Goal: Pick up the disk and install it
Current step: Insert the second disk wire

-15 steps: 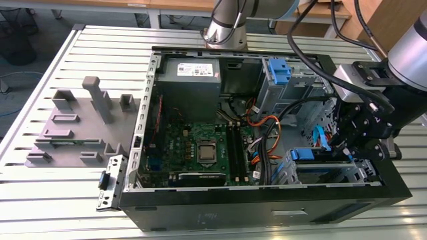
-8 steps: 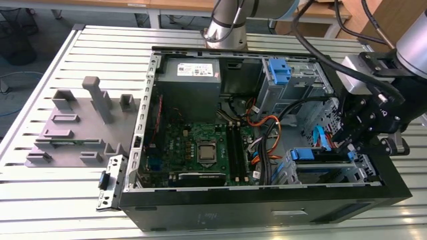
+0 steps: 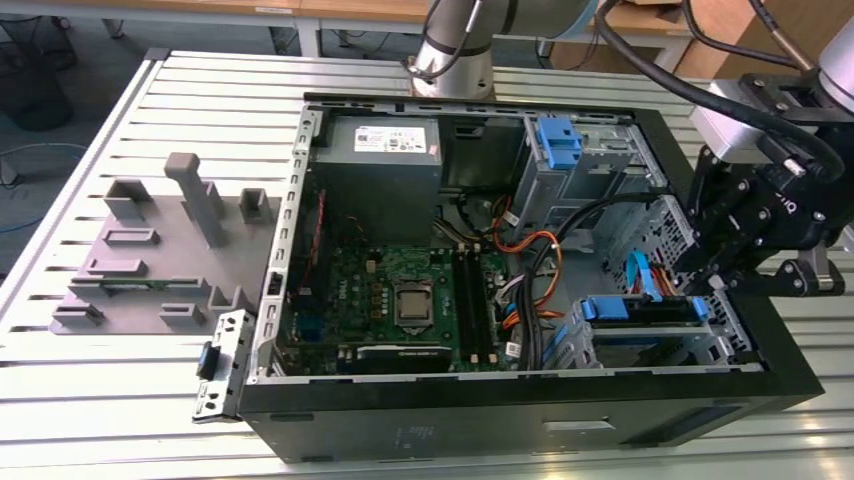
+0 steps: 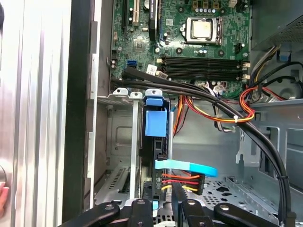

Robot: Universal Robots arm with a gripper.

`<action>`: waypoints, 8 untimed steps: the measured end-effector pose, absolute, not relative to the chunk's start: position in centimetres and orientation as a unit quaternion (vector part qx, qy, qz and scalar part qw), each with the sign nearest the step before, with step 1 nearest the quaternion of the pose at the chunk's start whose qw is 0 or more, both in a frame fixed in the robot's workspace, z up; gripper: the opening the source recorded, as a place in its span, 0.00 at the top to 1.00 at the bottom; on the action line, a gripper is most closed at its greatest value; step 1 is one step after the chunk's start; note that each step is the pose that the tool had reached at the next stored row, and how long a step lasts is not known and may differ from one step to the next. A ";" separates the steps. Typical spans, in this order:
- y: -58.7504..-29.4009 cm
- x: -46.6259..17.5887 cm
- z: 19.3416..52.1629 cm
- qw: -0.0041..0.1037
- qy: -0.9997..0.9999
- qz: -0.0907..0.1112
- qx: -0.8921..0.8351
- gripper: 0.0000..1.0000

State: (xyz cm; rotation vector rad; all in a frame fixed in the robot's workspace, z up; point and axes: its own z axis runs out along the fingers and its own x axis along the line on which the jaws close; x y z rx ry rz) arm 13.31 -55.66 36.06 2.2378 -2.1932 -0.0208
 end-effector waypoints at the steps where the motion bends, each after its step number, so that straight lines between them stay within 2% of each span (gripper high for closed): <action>1: -55.7 13.3 36.1 0.004 -0.700 -0.007 0.714 0.70; 8: -55.7 12.6 36.1 0.003 -0.700 -0.006 0.714 0.70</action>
